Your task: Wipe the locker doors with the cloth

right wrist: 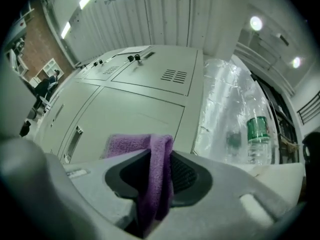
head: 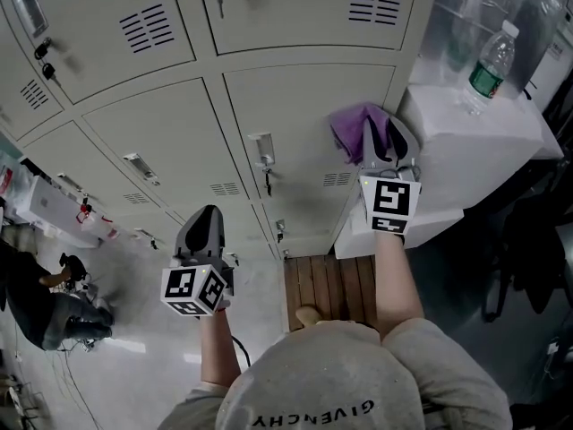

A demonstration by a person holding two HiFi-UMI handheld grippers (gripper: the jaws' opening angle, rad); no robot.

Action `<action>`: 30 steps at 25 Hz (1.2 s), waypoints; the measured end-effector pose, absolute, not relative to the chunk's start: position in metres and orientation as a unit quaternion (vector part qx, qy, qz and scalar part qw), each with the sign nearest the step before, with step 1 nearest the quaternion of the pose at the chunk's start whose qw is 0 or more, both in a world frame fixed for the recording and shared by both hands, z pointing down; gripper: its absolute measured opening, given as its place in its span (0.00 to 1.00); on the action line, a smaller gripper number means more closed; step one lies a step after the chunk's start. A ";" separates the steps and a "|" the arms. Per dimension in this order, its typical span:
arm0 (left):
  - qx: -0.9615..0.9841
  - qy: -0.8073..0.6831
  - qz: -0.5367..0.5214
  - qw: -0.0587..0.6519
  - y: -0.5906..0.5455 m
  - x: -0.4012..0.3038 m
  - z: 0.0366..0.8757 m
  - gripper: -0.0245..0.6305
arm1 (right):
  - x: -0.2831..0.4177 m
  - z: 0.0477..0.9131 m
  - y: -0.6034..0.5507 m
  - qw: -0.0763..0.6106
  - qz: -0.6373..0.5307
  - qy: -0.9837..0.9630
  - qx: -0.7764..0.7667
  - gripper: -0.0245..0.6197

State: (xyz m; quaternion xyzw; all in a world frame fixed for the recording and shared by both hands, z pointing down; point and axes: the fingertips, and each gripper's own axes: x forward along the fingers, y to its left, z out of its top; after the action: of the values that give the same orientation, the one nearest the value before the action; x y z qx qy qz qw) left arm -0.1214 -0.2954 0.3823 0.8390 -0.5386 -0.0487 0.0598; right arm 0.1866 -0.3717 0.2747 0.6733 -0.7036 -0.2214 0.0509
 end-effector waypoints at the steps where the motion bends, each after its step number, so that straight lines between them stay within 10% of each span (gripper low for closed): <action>1: 0.838 -0.540 -0.049 0.060 -0.295 -0.123 0.382 0.07 | 0.189 0.275 -0.371 0.046 -0.218 -0.701 0.677 0.20; 20: 0.773 -0.630 -0.037 0.064 -0.245 -0.212 0.391 0.07 | -0.018 0.334 -0.373 0.063 -0.247 -0.820 0.512 0.16; 30: 0.770 -0.634 -0.037 0.064 -0.249 -0.221 0.392 0.07 | -0.007 0.341 -0.381 0.111 -0.280 -0.798 0.522 0.15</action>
State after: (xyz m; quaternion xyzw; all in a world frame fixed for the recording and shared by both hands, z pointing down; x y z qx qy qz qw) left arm -0.2209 -0.2487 0.3917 0.7699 -0.6339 -0.0373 0.0639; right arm -0.0073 -0.3815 0.3410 0.5219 -0.7979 -0.2803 0.1110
